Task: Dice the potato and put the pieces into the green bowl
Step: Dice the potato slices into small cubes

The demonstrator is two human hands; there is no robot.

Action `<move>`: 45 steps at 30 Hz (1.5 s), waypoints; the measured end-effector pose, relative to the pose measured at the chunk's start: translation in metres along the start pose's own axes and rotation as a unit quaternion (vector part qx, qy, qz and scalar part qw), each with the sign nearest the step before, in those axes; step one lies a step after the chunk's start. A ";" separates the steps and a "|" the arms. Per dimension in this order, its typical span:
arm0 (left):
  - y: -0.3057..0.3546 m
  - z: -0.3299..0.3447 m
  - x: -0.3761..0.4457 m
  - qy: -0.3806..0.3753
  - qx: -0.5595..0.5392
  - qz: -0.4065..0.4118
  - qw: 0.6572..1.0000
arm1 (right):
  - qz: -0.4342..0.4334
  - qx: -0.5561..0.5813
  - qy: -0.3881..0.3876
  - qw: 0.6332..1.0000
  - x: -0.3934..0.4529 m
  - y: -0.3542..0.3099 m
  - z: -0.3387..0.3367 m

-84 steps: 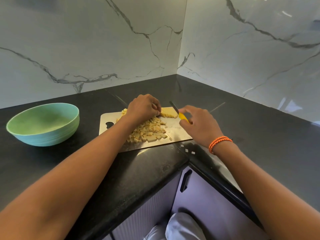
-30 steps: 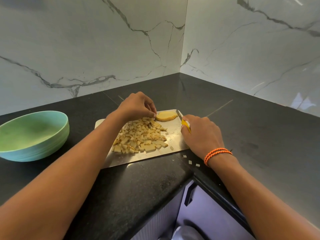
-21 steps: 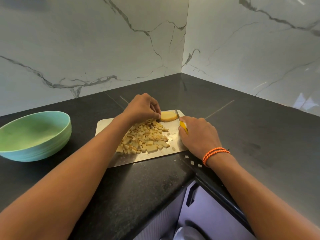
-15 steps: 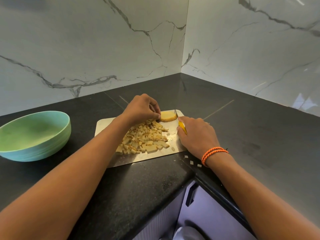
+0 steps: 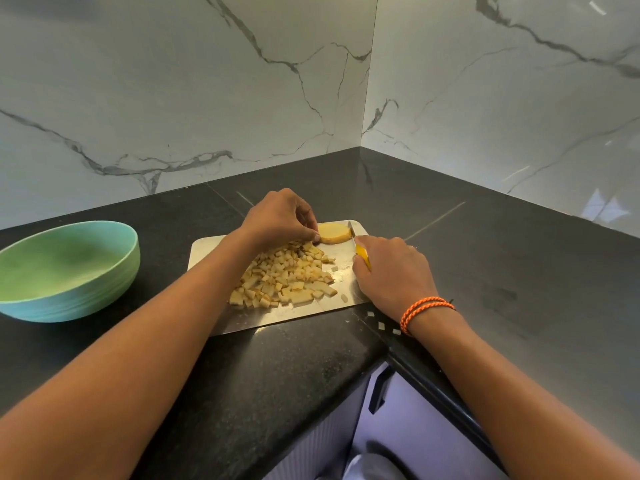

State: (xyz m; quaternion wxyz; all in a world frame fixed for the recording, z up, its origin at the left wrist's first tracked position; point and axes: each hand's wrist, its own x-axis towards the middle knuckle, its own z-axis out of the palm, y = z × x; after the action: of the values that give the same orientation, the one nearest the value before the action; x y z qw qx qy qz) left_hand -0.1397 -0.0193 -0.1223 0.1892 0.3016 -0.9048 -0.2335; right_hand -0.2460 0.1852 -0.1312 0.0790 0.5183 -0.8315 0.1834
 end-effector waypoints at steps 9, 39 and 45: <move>-0.002 0.004 0.001 -0.003 -0.011 0.005 1.000 | -0.009 0.011 0.000 1.000 0.001 0.000 0.000; 0.015 0.017 0.004 -0.008 0.132 0.020 0.991 | 0.000 0.010 0.037 0.999 0.001 0.004 -0.004; 0.018 0.022 0.003 0.014 0.130 0.012 0.991 | -0.023 0.004 0.018 1.000 0.000 0.000 0.000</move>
State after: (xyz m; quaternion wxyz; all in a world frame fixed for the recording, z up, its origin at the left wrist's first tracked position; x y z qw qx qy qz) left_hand -0.1604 -0.0016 -0.1299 0.1641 0.3165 -0.9281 -0.1073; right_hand -0.2462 0.1859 -0.1311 0.0958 0.5341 -0.8173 0.1940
